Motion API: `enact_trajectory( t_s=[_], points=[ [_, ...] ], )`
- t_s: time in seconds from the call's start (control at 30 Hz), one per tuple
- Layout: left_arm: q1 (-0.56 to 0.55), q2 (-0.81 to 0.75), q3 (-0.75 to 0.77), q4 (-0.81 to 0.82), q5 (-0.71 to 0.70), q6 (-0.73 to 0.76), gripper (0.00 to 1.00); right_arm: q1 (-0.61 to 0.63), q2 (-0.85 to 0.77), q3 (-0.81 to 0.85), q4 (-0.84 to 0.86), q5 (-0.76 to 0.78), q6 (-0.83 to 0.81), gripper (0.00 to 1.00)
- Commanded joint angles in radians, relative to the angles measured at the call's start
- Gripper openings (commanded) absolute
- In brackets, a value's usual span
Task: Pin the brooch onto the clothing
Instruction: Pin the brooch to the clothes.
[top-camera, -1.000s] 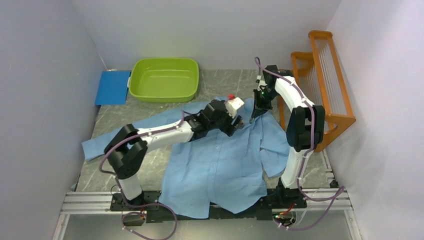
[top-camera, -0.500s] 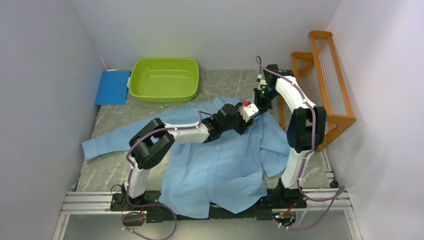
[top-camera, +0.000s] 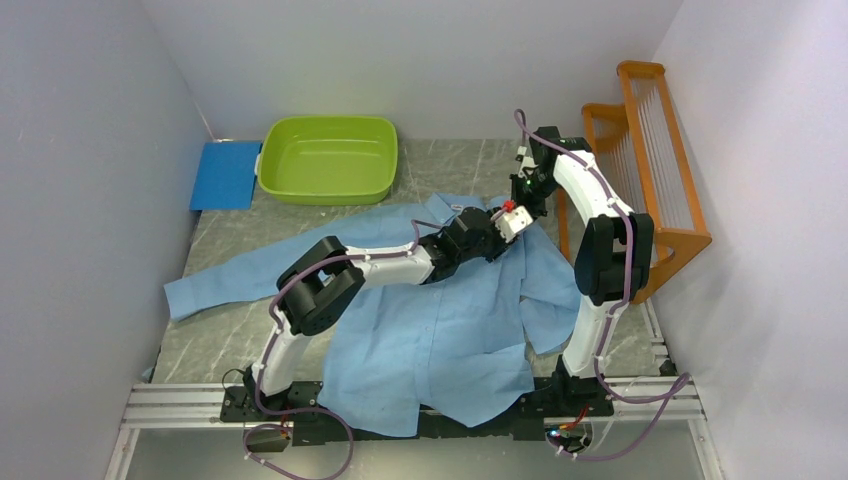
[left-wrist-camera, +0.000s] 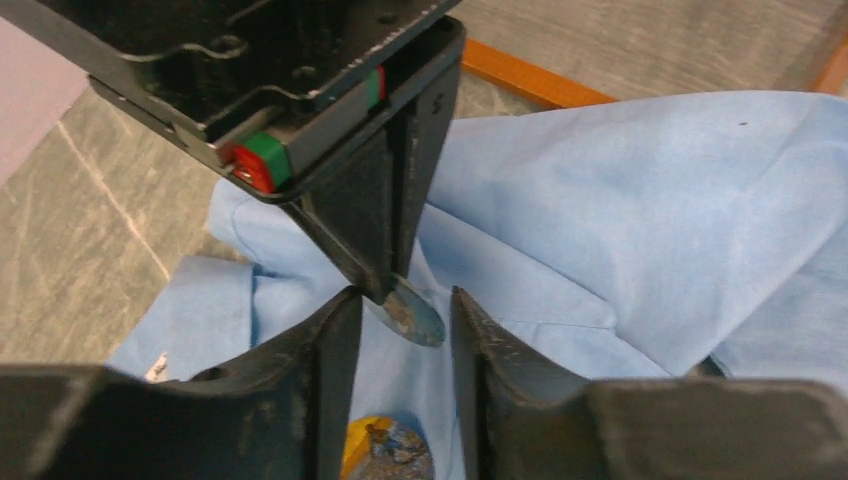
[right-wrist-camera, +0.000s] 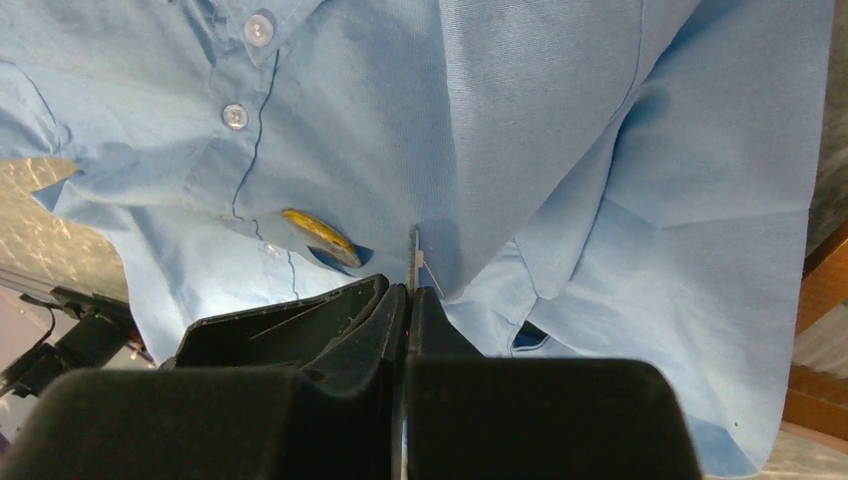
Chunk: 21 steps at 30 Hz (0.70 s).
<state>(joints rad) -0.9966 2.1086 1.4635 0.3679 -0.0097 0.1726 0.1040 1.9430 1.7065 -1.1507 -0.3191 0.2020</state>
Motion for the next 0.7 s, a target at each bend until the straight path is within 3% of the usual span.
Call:
enact_trajectory(
  t_s=[0.0, 0.2, 0.47, 0.53, 0.67],
  points=[
    [-0.004, 0.027, 0.048, -0.010, -0.040, 0.011, 0.35, -0.002, -0.033, 0.045, -0.035, -0.007, 0.002, 0.00],
    [-0.004, 0.018, 0.046, -0.031, -0.054, 0.009, 0.03, -0.003, -0.028, 0.049, -0.036, -0.009, 0.001, 0.00],
    [-0.004, -0.026, 0.043, -0.089, -0.088, -0.064, 0.03, -0.004, -0.034, 0.065, -0.028, -0.047, -0.025, 0.04],
    [-0.005, -0.040, 0.054, -0.136, -0.096, -0.104, 0.03, -0.004, -0.052, 0.063, -0.014, -0.055, -0.038, 0.12],
    [-0.004, -0.070, 0.078, -0.230, -0.102, -0.162, 0.02, -0.016, -0.150, 0.017, 0.072, -0.080, -0.036, 0.46]
  ],
)
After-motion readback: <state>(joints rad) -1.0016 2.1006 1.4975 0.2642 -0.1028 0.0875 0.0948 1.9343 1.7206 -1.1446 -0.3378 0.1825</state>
